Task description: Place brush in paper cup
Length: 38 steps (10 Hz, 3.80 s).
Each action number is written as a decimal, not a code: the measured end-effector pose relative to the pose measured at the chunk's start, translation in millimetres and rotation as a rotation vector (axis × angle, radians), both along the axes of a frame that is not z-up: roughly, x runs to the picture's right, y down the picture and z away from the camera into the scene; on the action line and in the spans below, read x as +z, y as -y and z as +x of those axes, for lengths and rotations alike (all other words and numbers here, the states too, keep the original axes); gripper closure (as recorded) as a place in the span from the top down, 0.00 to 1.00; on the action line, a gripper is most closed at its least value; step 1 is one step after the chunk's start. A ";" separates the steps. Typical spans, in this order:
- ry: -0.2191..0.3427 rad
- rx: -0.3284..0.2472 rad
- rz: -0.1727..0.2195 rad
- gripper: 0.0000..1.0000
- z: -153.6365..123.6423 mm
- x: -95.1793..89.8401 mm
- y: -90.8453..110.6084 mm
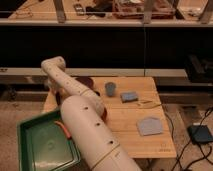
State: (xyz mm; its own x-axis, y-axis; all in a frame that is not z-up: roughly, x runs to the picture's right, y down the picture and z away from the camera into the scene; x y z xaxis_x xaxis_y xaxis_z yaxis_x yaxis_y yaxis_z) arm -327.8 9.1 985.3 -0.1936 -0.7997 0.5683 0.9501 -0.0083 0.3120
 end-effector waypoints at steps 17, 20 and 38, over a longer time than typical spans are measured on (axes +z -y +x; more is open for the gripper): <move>0.648 0.064 0.263 0.00 171.6 -256.8 140.3; 0.681 -0.031 0.255 0.00 202.2 -294.6 108.7; 0.820 -0.454 0.147 0.00 364.9 -339.4 8.7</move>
State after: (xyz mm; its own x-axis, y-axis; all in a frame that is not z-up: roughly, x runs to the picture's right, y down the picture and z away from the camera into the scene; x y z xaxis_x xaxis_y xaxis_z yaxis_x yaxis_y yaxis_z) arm 37.1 0.5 645.9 -0.7979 -0.6026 0.0167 0.3316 -0.4157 0.8469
